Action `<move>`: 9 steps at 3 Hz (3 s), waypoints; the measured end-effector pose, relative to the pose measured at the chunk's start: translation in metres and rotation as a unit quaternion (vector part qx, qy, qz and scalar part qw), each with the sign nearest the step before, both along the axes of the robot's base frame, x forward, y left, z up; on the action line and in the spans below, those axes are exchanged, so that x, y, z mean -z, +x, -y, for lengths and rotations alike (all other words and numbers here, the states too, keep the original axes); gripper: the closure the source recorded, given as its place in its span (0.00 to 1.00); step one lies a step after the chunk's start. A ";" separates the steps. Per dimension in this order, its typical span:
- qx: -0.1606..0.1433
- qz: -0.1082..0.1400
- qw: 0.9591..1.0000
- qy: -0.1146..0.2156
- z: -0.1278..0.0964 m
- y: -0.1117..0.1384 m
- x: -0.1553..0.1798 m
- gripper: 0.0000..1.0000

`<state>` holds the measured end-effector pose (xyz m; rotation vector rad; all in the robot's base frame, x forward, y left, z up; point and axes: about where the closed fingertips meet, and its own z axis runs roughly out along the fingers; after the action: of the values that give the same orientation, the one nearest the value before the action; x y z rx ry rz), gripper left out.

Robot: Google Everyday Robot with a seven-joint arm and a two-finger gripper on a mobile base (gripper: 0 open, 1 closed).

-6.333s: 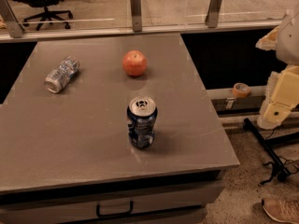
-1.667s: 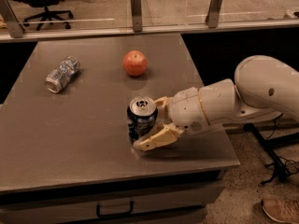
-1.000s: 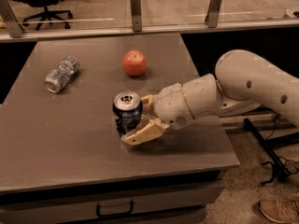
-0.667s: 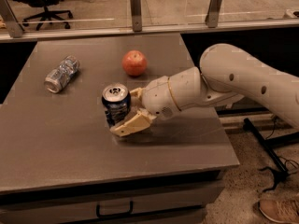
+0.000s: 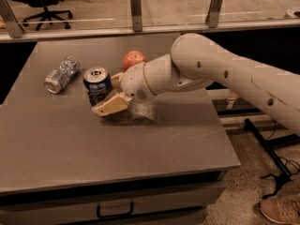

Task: Move pepsi can near redbull can

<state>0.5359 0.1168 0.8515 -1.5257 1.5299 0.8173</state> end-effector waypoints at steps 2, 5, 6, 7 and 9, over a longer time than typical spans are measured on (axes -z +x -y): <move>0.013 0.028 1.000 0.002 -0.048 0.039 -0.007 1.00; 0.005 0.041 0.999 -0.005 -0.087 0.058 -0.003 0.37; 0.001 0.037 0.999 -0.010 -0.093 0.058 0.002 0.13; -0.009 0.041 0.999 -0.029 -0.093 0.055 0.005 0.00; -0.027 0.078 0.996 -0.046 -0.063 0.057 -0.027 0.00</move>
Offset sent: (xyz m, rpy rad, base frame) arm 0.0588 0.0694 0.0079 -0.0118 -0.1067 -0.0419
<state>0.5925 0.1798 0.8781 -1.6641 1.4348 0.6478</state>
